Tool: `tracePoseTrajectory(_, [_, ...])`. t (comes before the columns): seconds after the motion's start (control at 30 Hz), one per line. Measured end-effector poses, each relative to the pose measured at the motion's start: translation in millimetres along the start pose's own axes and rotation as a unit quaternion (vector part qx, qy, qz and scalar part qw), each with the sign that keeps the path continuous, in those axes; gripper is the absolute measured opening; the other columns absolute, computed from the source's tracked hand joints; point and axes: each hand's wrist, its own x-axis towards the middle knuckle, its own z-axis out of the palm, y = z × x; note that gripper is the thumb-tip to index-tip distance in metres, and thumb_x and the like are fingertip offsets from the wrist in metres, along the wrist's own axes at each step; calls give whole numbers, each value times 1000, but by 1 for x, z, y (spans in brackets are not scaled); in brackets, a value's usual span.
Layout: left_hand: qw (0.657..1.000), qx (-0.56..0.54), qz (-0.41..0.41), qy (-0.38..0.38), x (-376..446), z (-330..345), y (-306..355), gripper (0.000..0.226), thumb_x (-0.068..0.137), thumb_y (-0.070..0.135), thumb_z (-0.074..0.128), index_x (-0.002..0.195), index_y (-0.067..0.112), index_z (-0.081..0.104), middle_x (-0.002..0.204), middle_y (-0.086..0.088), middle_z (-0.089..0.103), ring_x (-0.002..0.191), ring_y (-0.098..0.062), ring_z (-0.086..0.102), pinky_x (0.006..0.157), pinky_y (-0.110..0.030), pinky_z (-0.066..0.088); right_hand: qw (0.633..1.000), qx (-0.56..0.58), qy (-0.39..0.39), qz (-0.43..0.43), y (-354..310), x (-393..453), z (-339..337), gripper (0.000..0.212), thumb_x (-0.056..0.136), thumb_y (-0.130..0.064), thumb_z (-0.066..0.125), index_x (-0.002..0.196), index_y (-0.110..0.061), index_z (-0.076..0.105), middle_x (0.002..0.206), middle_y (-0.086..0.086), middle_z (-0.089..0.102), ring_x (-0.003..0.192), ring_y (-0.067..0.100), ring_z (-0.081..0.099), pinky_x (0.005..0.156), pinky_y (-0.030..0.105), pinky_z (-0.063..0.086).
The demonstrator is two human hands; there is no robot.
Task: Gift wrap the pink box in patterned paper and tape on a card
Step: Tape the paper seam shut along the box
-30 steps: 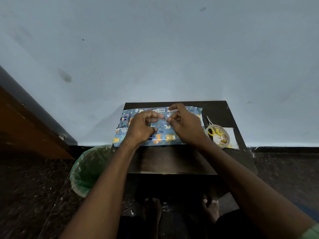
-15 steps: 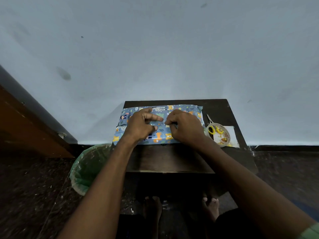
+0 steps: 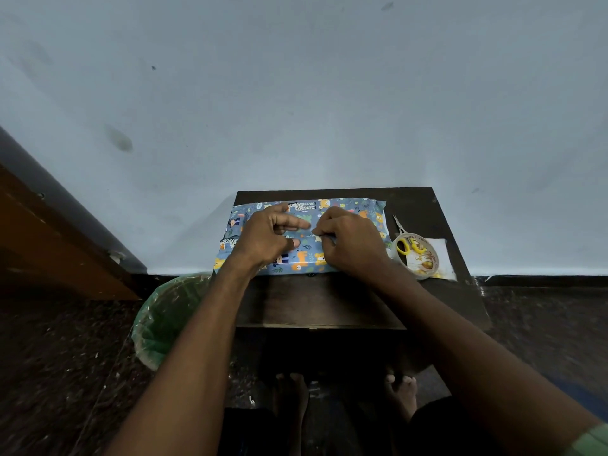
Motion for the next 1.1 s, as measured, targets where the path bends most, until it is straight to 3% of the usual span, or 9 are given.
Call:
tracePoseTrajectory(0.17, [999, 27, 16, -7, 1, -4, -4, 42, 84, -6, 83, 113, 24, 83, 165, -1, 45, 116, -16, 71, 70, -11, 57, 1000, 8, 3, 6, -1, -1, 0, 24, 85, -8, 63, 96, -15, 83, 104, -5, 73, 83, 25, 70, 68, 40, 57])
tracePoseTrajectory(0.2, [999, 40, 24, -7, 0, -5, -4, 39, 85, -4, 83, 113, 23, 84, 164, 0, 46, 123, -16, 51, 70, -9, 55, 1000, 10, 7, 6, 0, -1, 0, 23, 85, -8, 63, 95, -15, 83, 104, -5, 73, 82, 25, 70, 68, 40, 57])
tracePoseTrajectory(0.23, [998, 53, 32, -9, 0, -6, -5, 37, 86, -3, 83, 112, 24, 85, 163, 1, 48, 71, 1, 44, 68, -10, 54, 1000, 12, 11, 7, 0, -1, 0, 23, 84, -8, 63, 94, -15, 82, 103, -5, 74, 81, 26, 70, 68, 40, 57])
tracePoseTrajectory(0.27, [997, 66, 38, -11, 0, -7, -6, 36, 86, -1, 83, 111, 24, 85, 162, 2, 49, 85, -1, 67, 69, -9, 52, 1000, 13, 15, 9, 0, -2, 0, 23, 83, -9, 62, 93, -15, 81, 102, -5, 73, 80, 26, 70, 67, 40, 57])
tracePoseTrajectory(0.37, [994, 98, 54, -16, 1, -8, -9, 35, 87, 1, 83, 112, 25, 84, 162, 2, 50, 125, -5, 60, 79, 1, 45, 1000, 17, 16, 12, 0, -3, 0, 23, 82, -13, 59, 91, -18, 79, 100, -5, 73, 80, 25, 69, 66, 40, 56])
tracePoseTrajectory(0.47, [993, 99, 61, -15, 3, -9, -11, 35, 87, 2, 83, 114, 25, 84, 162, 2, 49, 137, -9, 53, 82, 4, 41, 1000, 16, 6, 9, 0, -3, 1, 28, 83, -15, 56, 95, -22, 81, 103, -7, 73, 83, 23, 70, 67, 41, 57])
tracePoseTrajectory(0.73, [998, 0, 60, 4, 0, -9, -10, 53, 75, -7, 90, 108, 33, 79, 145, 1, 64, 105, -11, 74, 90, -30, 64, 999, 10, 17, -27, -3, -6, 8, 28, 79, 5, 63, 98, -13, 73, 107, 3, 64, 94, 27, 61, 67, 38, 51])
tracePoseTrajectory(0.97, [994, 58, 90, 14, -1, -8, -11, 58, 74, -6, 91, 122, 25, 78, 143, 7, 61, 110, -9, 70, 91, -14, 55, 1000, 8, 11, -26, -4, -5, 14, 46, 74, 5, 62, 118, -6, 69, 116, 10, 66, 106, 33, 59, 88, 44, 53])
tracePoseTrajectory(1.1, [995, 53, 82, 16, 1, -9, -13, 66, 74, -2, 93, 130, 25, 73, 133, 8, 69, 117, -9, 66, 96, -24, 56, 1000, -6, -12, -1, -4, -5, 13, 48, 82, -1, 65, 130, -3, 66, 123, 17, 70, 112, 38, 64, 99, 47, 50])
